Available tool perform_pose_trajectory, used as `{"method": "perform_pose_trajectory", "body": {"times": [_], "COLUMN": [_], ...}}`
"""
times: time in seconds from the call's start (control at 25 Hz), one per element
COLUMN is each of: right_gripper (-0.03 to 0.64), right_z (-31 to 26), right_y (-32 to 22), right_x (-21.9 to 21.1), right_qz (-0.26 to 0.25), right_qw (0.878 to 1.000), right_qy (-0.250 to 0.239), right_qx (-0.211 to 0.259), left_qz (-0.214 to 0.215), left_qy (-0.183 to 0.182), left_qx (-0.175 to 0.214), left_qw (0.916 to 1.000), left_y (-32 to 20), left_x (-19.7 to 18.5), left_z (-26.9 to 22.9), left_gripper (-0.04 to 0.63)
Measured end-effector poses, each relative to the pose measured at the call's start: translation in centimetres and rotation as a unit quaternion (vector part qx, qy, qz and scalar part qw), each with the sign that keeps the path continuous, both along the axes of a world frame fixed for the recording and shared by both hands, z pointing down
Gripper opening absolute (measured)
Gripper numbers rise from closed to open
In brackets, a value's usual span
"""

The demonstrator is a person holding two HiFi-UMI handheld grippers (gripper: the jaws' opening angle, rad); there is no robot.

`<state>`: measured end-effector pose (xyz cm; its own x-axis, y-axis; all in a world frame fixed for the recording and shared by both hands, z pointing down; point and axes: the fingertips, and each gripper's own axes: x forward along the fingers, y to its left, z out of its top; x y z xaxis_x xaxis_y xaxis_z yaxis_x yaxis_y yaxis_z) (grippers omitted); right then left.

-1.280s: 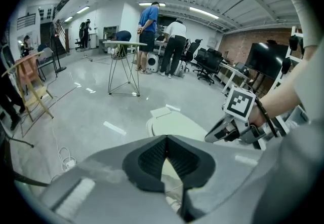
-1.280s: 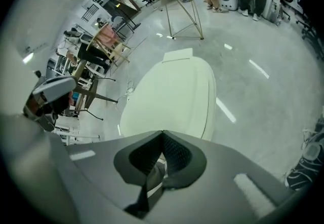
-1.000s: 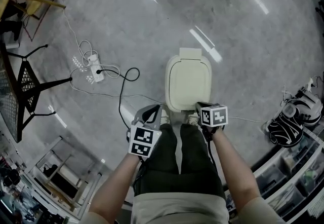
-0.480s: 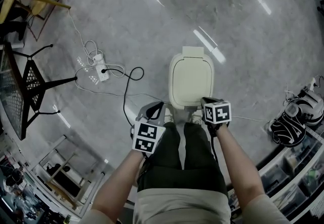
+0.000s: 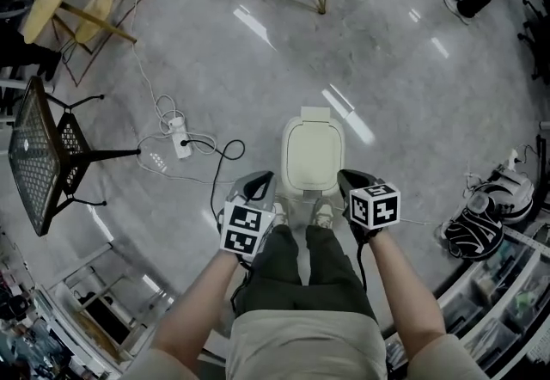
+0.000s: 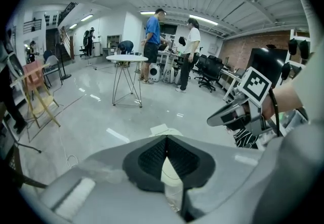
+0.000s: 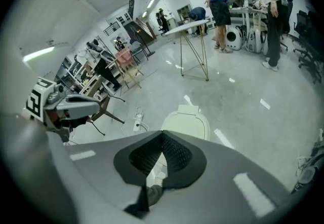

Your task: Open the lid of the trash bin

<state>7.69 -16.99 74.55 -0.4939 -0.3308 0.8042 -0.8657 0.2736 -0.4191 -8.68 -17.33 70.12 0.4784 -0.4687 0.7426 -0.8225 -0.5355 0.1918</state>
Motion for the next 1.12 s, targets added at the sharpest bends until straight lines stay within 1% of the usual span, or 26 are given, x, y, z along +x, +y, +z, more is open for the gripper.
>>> {"method": "perform_pose_trajectory", "body": {"times": [0.32, 0.48, 0.68, 0.88, 0.96, 1.12], "right_gripper": [0.003, 0.003, 0.003, 0.003, 0.003, 0.003], "right_z": [-13.8, -19.9, -27.6, -34.3, -36.8, -42.4], "right_y": [-0.3, -0.1, -0.4, 0.5, 0.9, 1.8], "right_x": [-1.1, -1.1, -1.1, -1.7, -2.0, -2.2], "right_qz": [0.007, -0.001, -0.009, -0.025, -0.027, -0.029], "right_qw": [0.995, 0.990, 0.980, 0.967, 0.960, 0.944], "right_qy": [-0.038, -0.049, -0.060, -0.074, -0.075, -0.082], "right_qx": [0.087, 0.134, 0.190, 0.244, 0.267, 0.319], "left_qz": [0.012, 0.017, 0.015, 0.023, 0.028, 0.034], "left_qy": [0.002, 0.006, 0.010, 0.021, 0.022, 0.024], "left_qx": [0.069, 0.100, 0.146, 0.202, 0.228, 0.275], "left_qw": [0.9976, 0.9948, 0.9891, 0.9789, 0.9731, 0.9605], "left_y": [-1.0, -0.7, -0.9, 0.0, 0.3, 1.3], "left_x": [-0.2, 0.1, 0.3, 0.5, 0.5, 0.7], "left_z": [-11.3, -16.5, -23.1, -29.5, -32.0, -37.2], "left_gripper": [0.002, 0.002, 0.002, 0.002, 0.002, 0.002]}}
